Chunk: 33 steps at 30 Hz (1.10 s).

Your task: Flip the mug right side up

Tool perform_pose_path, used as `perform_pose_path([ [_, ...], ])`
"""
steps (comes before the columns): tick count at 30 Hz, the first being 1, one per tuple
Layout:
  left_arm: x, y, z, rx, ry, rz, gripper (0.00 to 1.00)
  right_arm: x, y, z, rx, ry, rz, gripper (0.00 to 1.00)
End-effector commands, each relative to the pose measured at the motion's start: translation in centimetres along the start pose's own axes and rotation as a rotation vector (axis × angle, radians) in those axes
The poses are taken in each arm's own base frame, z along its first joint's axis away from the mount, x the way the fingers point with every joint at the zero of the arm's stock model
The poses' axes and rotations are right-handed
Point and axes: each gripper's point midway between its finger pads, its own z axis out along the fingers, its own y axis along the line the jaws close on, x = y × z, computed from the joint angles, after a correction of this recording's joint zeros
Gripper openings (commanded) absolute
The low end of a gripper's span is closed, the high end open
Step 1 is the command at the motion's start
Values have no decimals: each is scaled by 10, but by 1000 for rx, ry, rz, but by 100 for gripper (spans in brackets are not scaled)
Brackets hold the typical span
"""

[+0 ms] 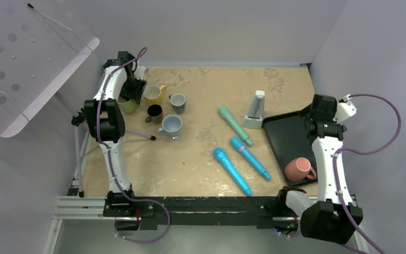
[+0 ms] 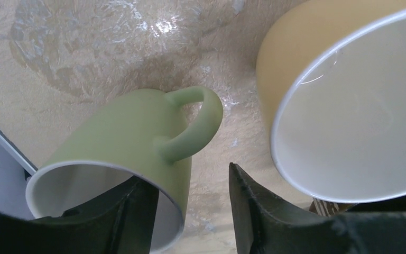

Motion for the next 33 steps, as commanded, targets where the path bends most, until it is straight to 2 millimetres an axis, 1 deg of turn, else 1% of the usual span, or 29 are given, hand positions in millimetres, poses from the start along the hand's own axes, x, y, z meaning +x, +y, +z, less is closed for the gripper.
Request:
perform_pose_path([
  [1, -28, 12, -56, -57, -153, 12, 56, -8, -28, 16, 105, -13, 125, 95],
  [5, -28, 9, -79, -59, -191, 27, 62, -7, -58, 24, 189, -7, 209, 95],
  [9, -23, -5, -98, 0, -227, 66, 71, -3, -85, 30, 253, -23, 292, 94],
  [11, -20, -10, -106, 20, -229, 90, 74, 1, -97, 34, 283, -22, 324, 92],
  [13, -18, -12, -113, 31, -232, 102, 75, 3, -104, 39, 297, -17, 345, 90],
  [16, -16, -19, -126, 54, -251, 113, 77, 5, -109, 48, 303, -4, 356, 88],
  [18, -15, -25, -135, 75, -269, 119, 77, 6, -110, 53, 311, 6, 352, 87],
  [21, -14, -32, -147, 101, -297, 124, 77, 12, -106, 57, 294, 33, 345, 85],
  [25, -13, -35, -159, 103, -328, 127, 78, 20, -97, 62, 229, 61, 326, 78],
  [31, -17, -38, -166, 114, -353, 123, 78, 36, -74, 65, 83, 122, 339, 73],
  [33, -18, -39, -166, 120, -355, 121, 78, 37, -67, 63, 53, 126, 340, 73],
])
